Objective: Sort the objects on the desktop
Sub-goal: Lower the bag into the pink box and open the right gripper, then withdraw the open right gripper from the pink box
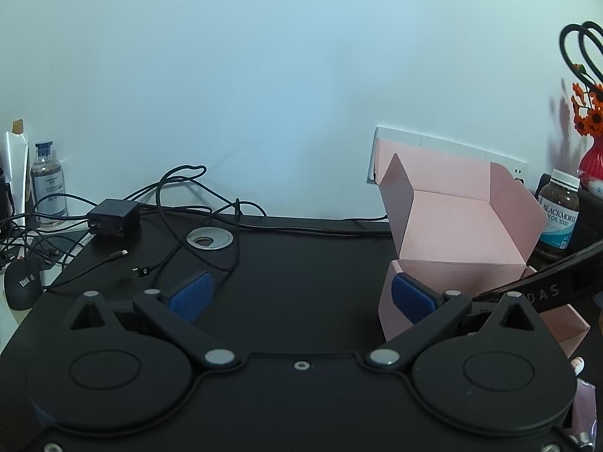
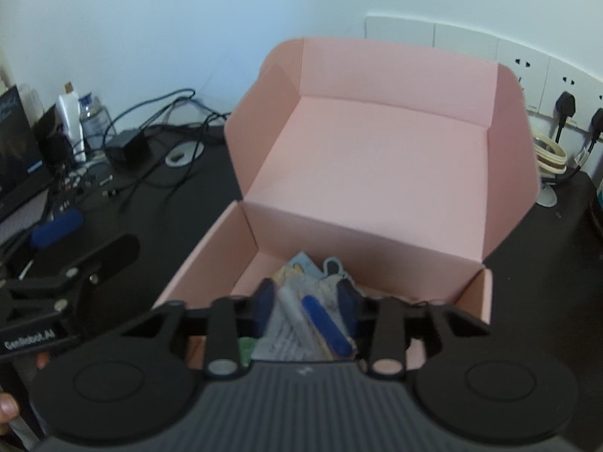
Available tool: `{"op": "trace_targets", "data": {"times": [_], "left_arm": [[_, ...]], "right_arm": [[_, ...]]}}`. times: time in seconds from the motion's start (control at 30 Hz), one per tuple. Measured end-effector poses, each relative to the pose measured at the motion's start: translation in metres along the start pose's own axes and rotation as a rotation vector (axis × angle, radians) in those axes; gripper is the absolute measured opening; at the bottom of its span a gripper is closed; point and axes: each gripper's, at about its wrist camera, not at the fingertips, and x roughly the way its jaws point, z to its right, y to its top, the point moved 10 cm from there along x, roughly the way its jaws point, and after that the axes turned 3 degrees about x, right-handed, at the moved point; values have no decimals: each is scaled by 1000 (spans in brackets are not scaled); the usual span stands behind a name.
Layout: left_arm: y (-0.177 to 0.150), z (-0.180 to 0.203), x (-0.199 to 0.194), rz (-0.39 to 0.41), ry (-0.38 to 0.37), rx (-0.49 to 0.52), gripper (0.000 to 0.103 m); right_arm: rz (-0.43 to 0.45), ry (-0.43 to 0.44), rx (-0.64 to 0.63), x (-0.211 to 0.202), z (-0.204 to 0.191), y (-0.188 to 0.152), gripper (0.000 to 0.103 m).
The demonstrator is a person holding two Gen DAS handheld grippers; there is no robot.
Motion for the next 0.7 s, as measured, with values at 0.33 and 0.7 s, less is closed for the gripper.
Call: {"op": "trace_targets", "data": {"times": [0.33,0.7], "left_arm": [[1,1,-1,3,-2,-1,103],[0,2,0,3,-4,6,103]], "right_arm": [[-39,-7,12,9,-3,-10,21],[-30,4,43,18,3,-12,24]]}}
